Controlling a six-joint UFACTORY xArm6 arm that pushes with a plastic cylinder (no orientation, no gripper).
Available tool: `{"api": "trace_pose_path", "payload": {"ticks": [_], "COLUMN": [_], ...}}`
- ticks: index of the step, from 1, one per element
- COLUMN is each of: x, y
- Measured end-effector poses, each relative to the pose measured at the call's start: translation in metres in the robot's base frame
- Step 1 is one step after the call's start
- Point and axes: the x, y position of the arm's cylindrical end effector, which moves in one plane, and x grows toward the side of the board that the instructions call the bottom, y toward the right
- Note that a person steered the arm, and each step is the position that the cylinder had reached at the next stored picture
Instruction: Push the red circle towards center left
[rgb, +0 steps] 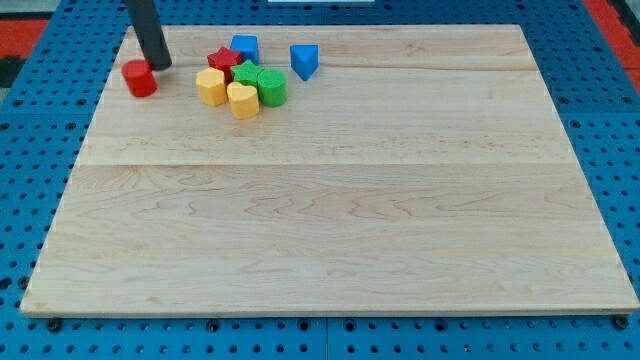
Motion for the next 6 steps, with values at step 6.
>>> {"api": "trace_pose_path", "payload": {"ticks": [6], "x": [0.081], "y": [-0.021]}}
